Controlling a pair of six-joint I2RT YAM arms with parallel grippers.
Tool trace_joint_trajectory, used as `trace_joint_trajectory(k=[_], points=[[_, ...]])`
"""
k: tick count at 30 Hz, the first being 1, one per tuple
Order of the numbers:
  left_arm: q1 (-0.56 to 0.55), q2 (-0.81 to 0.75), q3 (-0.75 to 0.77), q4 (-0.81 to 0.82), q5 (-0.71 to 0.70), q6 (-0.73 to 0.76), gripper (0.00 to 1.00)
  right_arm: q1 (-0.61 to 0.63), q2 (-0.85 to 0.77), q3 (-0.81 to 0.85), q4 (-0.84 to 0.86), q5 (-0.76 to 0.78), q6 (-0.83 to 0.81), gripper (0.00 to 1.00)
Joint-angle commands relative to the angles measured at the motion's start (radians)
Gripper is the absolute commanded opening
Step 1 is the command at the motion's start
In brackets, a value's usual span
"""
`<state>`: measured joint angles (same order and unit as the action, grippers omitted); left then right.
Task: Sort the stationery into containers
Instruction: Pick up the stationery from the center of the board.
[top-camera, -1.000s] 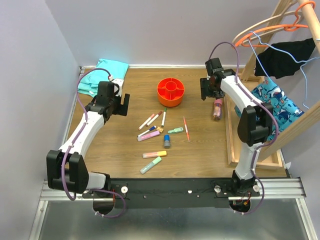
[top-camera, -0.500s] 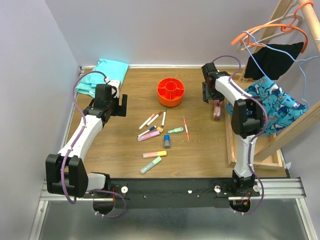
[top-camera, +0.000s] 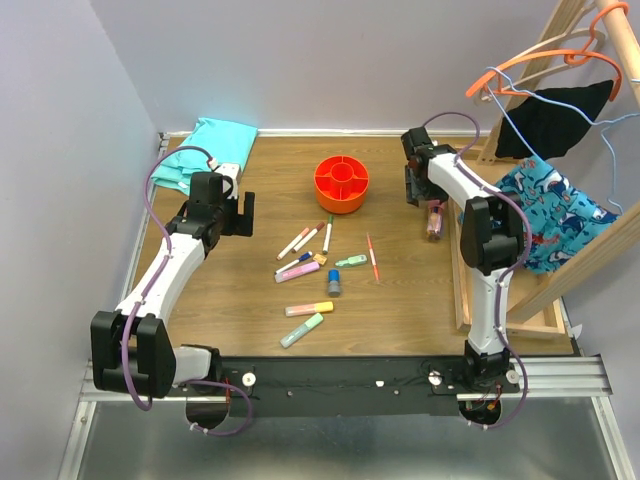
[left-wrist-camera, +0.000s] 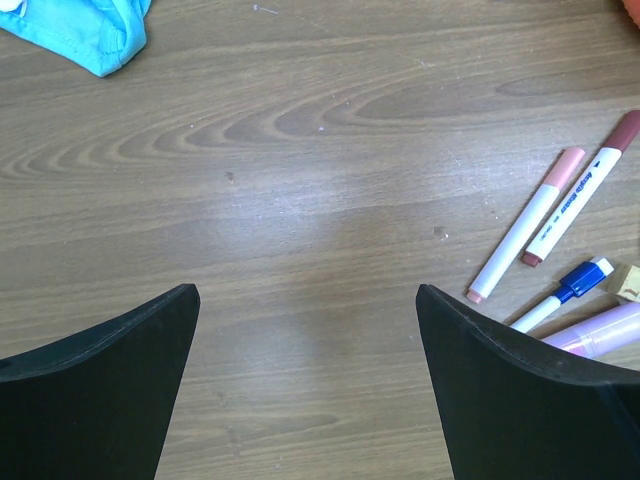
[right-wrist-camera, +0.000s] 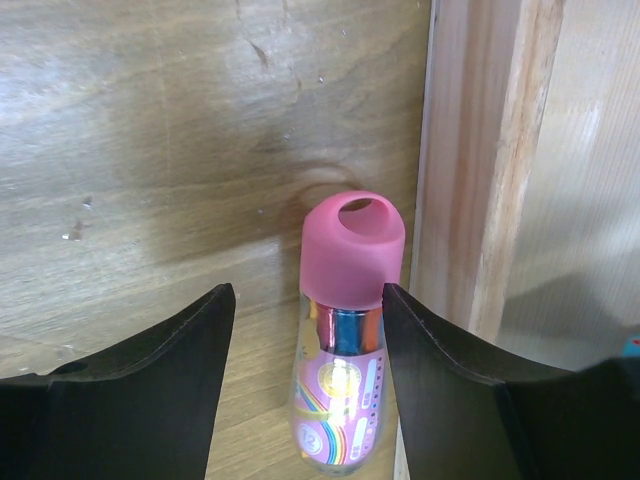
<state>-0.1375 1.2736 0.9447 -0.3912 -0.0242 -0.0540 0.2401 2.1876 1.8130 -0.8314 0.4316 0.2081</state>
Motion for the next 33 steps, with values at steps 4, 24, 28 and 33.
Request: trace_joint_trajectory(k=[4,24,28,33], points=[[0.007,0.009,0.006,0.012,0.024,-0.026,0.99,-0.018,0.053,0.008,0.018,0.061,-0.009,0.69],[0.010,0.063,0.042,-0.001,0.053,-0.037,0.99,-0.027,0.081,-0.018,0.023,0.042,-0.030,0.57],[0.010,0.061,0.043,-0.005,0.052,-0.033,0.99,-0.025,0.071,-0.014,0.021,0.012,-0.038,0.50],[0.010,0.059,0.040,-0.008,0.052,-0.029,0.99,-0.013,0.029,0.015,-0.001,-0.059,-0.056,0.37]])
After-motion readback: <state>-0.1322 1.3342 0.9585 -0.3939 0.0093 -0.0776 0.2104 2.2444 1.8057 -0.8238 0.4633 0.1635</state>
